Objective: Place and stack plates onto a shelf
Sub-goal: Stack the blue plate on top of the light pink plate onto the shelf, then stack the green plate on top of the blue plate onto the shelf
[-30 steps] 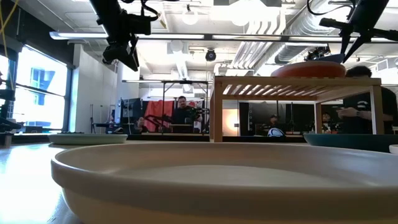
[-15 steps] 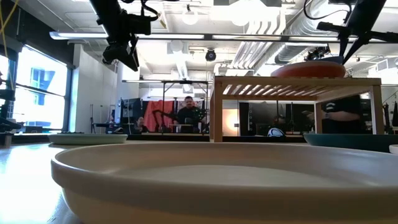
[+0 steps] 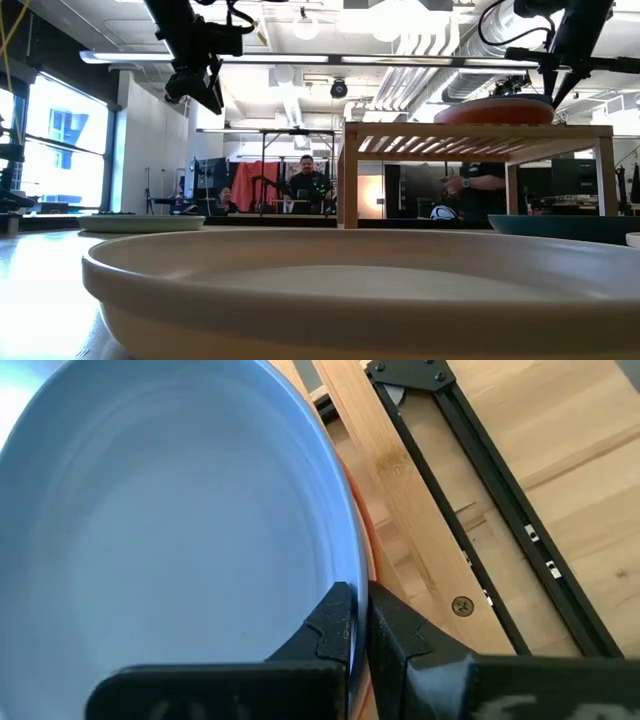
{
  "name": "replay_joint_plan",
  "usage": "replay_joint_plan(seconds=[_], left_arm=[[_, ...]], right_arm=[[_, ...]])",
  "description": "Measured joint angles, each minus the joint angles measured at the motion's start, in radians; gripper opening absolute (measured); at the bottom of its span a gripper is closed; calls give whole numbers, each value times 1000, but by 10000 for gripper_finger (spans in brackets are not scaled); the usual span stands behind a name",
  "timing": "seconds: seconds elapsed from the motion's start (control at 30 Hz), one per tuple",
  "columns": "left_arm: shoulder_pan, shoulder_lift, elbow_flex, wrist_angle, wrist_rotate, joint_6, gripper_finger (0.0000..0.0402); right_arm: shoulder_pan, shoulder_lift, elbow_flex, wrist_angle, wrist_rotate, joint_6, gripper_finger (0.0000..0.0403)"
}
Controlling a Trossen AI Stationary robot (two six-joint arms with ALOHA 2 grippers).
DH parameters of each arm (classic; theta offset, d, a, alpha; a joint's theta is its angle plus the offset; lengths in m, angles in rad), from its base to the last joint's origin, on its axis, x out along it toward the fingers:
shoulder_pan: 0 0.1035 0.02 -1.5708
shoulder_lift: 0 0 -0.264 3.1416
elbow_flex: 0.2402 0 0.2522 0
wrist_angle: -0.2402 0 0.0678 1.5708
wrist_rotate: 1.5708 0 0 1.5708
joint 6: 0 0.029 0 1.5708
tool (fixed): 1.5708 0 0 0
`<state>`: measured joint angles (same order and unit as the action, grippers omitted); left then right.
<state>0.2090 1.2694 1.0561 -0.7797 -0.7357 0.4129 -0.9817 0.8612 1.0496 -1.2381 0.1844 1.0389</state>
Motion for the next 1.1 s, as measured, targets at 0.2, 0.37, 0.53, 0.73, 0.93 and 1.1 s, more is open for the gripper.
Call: replay_joint_plan(seconds=[0.2, 0.37, 0.53, 0.73, 0.93, 1.1], left_arm=[[0, 0, 0, 0, 0, 0, 102], [0, 0, 0, 0, 0, 0, 102], [0, 0, 0, 0, 0, 0, 102], [0, 0, 0, 0, 0, 0, 102], [0, 0, 0, 0, 0, 0, 102], [0, 0, 0, 0, 0, 0, 102]], right_arm=[[0, -10, 0, 1, 11, -9, 28], [0, -30, 0, 9, 22, -39, 84], [0, -59, 0, 31, 13, -71, 107], [0, -107, 0, 28, -36, -72, 95], [0, -171, 18, 34, -143, -103, 82], [0, -203, 89, 39, -219, -159, 81]])
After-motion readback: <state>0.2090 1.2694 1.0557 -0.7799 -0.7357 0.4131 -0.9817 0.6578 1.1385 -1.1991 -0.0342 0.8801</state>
